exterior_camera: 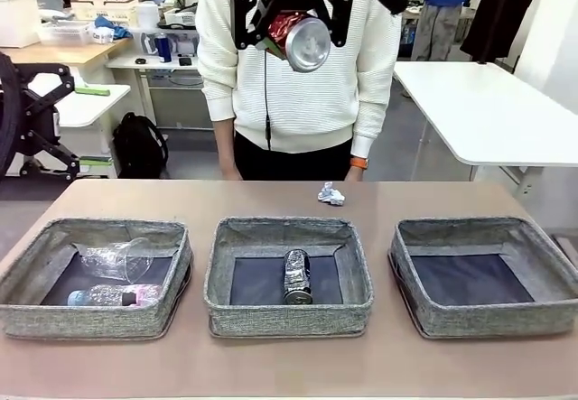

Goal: Sort the waste into the appropriate baskets.
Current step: Pick up the waste item pointed out by the person, then place the picked waste into the Fabric basket indicated by the person.

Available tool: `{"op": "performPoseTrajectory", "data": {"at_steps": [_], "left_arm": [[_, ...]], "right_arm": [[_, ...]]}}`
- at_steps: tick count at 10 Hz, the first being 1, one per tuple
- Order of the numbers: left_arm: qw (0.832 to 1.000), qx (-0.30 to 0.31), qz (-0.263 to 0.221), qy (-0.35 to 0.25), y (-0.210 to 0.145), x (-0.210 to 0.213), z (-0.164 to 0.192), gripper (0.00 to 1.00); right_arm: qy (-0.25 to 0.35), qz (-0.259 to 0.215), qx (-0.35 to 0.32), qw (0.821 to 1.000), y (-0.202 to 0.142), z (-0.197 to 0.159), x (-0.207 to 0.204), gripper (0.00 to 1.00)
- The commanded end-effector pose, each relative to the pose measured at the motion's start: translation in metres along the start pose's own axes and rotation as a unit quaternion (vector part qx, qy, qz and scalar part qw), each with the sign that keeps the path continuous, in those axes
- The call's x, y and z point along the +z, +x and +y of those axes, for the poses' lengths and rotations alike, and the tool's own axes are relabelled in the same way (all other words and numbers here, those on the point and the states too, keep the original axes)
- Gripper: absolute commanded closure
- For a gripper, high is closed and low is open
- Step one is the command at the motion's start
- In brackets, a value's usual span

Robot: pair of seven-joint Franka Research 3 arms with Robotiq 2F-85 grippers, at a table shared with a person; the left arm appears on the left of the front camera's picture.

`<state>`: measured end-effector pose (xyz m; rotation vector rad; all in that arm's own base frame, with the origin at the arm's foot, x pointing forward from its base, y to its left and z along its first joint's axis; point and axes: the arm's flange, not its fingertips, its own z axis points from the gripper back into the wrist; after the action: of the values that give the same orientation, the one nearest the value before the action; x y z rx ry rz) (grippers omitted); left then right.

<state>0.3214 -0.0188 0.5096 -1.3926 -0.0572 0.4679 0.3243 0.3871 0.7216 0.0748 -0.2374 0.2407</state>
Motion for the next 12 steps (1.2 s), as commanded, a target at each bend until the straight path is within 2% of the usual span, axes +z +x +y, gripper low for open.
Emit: {"op": "performPoseTrajectory", "data": {"at_steps": [1, 12], "left_arm": [[1.0, 0.005, -0.002, -0.009, -0.0009, -0.0007, -0.0031, 0.0], [1.0, 0.005, -0.002, -0.009, -0.0009, -0.0007, -0.0031, 0.0]], "right_arm": [[0.003, -0.005, 0.0, 1.0, -0.0041, -0.0021, -0.0013, 0.94], [0.003, -0.005, 0.0, 1.0, -0.0041, -0.0021, -0.0013, 0.94]]}}
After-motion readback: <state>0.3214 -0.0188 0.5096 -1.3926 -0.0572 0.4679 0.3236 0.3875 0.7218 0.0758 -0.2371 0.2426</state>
